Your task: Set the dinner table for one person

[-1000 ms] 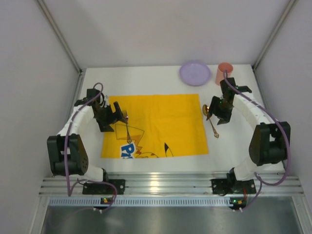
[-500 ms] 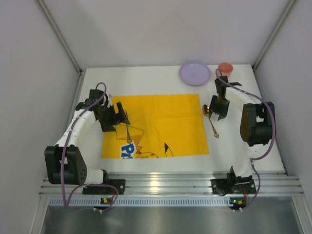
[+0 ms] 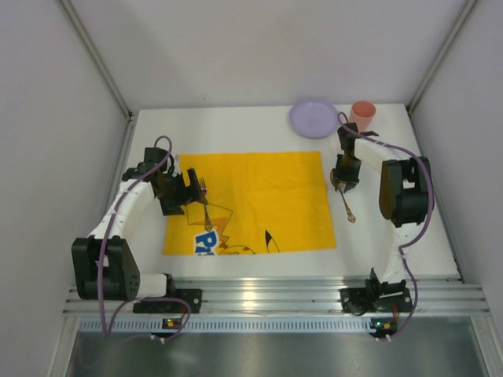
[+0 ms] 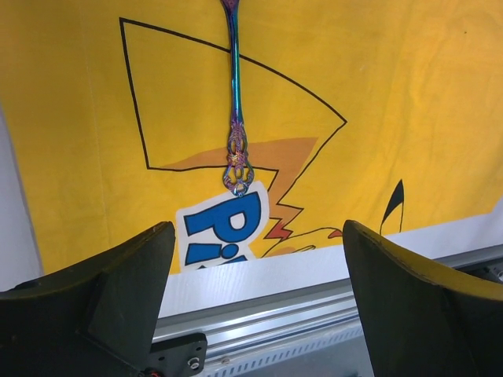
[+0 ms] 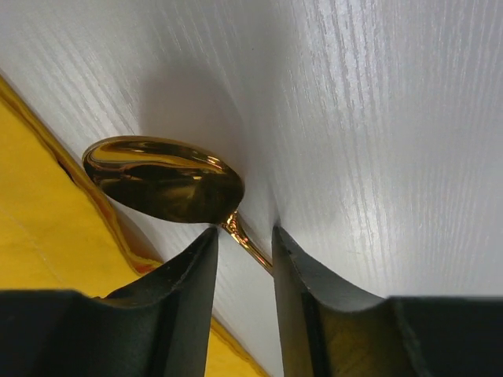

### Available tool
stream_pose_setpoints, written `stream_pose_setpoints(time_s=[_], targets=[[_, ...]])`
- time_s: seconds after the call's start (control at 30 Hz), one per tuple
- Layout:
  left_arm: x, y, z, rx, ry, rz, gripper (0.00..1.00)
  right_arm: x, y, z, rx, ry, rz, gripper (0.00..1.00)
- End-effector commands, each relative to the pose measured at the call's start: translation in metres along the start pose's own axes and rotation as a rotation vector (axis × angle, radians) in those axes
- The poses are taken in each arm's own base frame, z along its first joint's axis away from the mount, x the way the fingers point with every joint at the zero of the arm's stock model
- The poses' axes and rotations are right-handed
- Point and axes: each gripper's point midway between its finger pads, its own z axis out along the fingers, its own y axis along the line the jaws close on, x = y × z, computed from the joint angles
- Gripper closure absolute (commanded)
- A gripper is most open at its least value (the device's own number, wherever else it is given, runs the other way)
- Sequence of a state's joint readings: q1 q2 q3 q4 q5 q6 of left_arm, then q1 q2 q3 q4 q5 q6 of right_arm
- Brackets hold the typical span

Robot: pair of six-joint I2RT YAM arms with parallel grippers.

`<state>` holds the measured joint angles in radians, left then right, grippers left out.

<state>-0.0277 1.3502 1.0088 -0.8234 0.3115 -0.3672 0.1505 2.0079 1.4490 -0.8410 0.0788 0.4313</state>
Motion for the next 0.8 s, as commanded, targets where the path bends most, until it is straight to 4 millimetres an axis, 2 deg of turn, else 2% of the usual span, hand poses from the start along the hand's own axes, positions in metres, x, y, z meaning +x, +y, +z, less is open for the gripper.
stream_pose_setpoints(time_s=[0.0, 0.03, 0.1, 0.13, 0.17, 0.27, 0.33, 0.4, 0.53, 0.63, 0.67, 0.73, 0.77], targets=[[-0.004, 0.0, -0.003, 0.002, -0.042, 0.013, 0.07, -0.006, 0.005, 0.01, 0.014, -0.014, -0.03, 0.67], [-0.004, -0.001, -0.003, 0.003, -0.041, 0.011, 0.07, -0.004, 0.005, 0.013, 0.021, -0.005, -0.032, 0.76], [-0.005, -0.001, -0.003, 0.003, -0.044, 0.011, 0.07, -0.001, 0.002, 0.017, 0.037, 0.002, -0.037, 0.85], [-0.005, -0.001, -0.003, 0.002, -0.045, 0.011, 0.07, 0.001, 0.0, 0.018, 0.045, 0.007, -0.039, 0.95], [-0.006, -0.001, -0.003, 0.0, -0.049, 0.012, 0.07, 0.004, -0.002, 0.021, 0.056, 0.008, -0.048, 1.0], [-0.006, -0.001, -0.002, 0.0, -0.05, 0.01, 0.07, 0.007, -0.007, 0.023, 0.08, 0.009, -0.066, 1.0], [-0.008, -0.001, -0.001, 0.005, -0.052, 0.007, 0.07, 0.003, -0.01, 0.017, 0.091, -0.01, -0.074, 1.0], [-0.008, -0.002, -0.001, 0.01, -0.052, 0.005, 0.07, -0.005, -0.014, 0.004, 0.138, -0.054, -0.096, 1.0], [-0.014, -0.008, 0.0, 0.033, -0.056, 0.003, 0.07, -0.024, -0.009, -0.038, 0.214, -0.16, -0.143, 1.0], [-0.021, -0.013, 0.0, 0.046, -0.063, 0.004, 0.07, -0.03, 0.014, -0.074, 0.21, -0.243, -0.194, 1.0], [-0.025, -0.015, -0.001, 0.048, -0.07, 0.007, 0.06, -0.028, 0.03, -0.087, 0.183, -0.264, -0.225, 1.0], [-0.028, -0.016, -0.001, 0.051, -0.072, 0.008, 0.06, -0.021, 0.049, -0.103, 0.122, -0.284, -0.239, 1.0], [-0.029, -0.017, -0.001, 0.051, -0.069, 0.005, 0.05, -0.009, 0.068, -0.109, 0.07, -0.275, -0.268, 1.0]])
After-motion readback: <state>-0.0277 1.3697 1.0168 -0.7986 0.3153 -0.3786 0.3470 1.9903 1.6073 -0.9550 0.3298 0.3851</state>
